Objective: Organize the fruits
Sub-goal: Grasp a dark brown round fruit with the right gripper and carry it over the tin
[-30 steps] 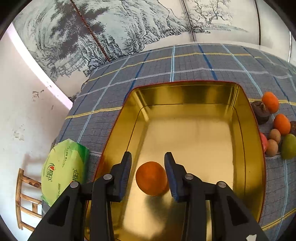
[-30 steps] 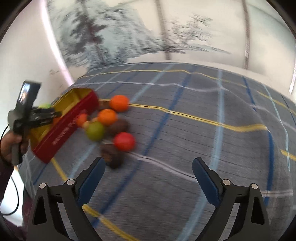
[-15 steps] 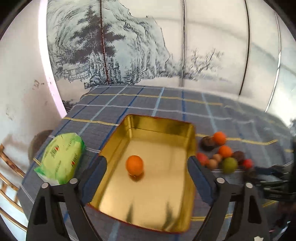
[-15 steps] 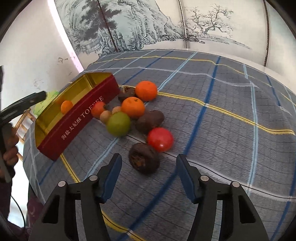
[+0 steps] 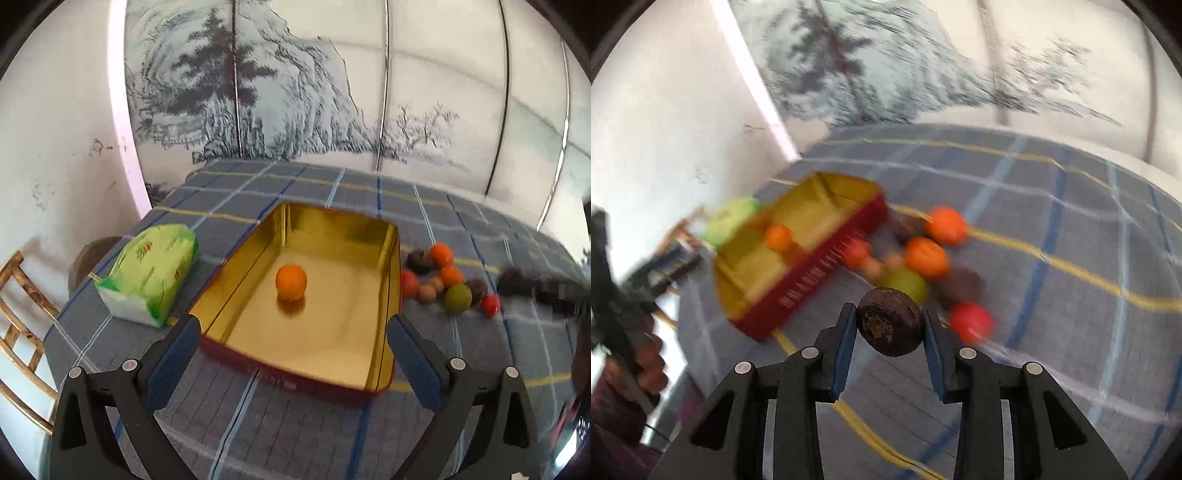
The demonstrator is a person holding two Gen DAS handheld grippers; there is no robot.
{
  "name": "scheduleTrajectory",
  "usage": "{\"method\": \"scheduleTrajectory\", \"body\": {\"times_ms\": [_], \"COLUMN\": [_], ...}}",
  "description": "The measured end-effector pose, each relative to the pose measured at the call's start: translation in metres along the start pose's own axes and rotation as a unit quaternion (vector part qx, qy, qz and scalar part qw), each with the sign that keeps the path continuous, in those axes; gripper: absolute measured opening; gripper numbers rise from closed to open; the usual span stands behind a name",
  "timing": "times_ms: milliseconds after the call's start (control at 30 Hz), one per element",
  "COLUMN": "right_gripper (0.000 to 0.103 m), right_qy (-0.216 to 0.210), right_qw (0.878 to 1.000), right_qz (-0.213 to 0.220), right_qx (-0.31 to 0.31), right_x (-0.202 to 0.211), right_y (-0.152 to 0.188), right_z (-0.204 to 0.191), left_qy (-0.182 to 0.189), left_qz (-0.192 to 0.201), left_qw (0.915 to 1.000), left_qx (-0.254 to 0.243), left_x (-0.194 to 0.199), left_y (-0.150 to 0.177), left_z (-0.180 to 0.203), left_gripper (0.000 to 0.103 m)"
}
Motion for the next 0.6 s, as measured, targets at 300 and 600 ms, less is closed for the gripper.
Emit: {"method": "scheduleTrajectory", "body": {"times_ms": [300,600], "right_gripper": [0.037,0.037], "right_qy": [-0.054,-0.021], "right_qw": [0.997,0.994], "right_qz": [-0.022,-0.090], "right_qx": [0.055,0.056], "right_x": [-0.051,-0.127], "right_y": [-0.084,-0.118], "right_z": [-0.058,-0.077], "left_qy": [-0.033,-0.066], "left_qz": [0.005,-0.003], "left_qw": [0.9994,0.9976], "left_qx": [-0.004,0.021], "left_x": [0.015,0.011], "left_y": [0.002,0.009], "left_z": [-0.013,-0.034], "left_gripper": [0.099,0.100]}}
Point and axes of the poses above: each gripper's, at about its wrist camera, not at the fingertips, and x roughly against the way its jaws point, z to its right, y to its underside, the point moved 2 cm from there along -x, roughly the way its jaws point, and after that the axes turned 12 degrees about -z, right-handed, at the moved point
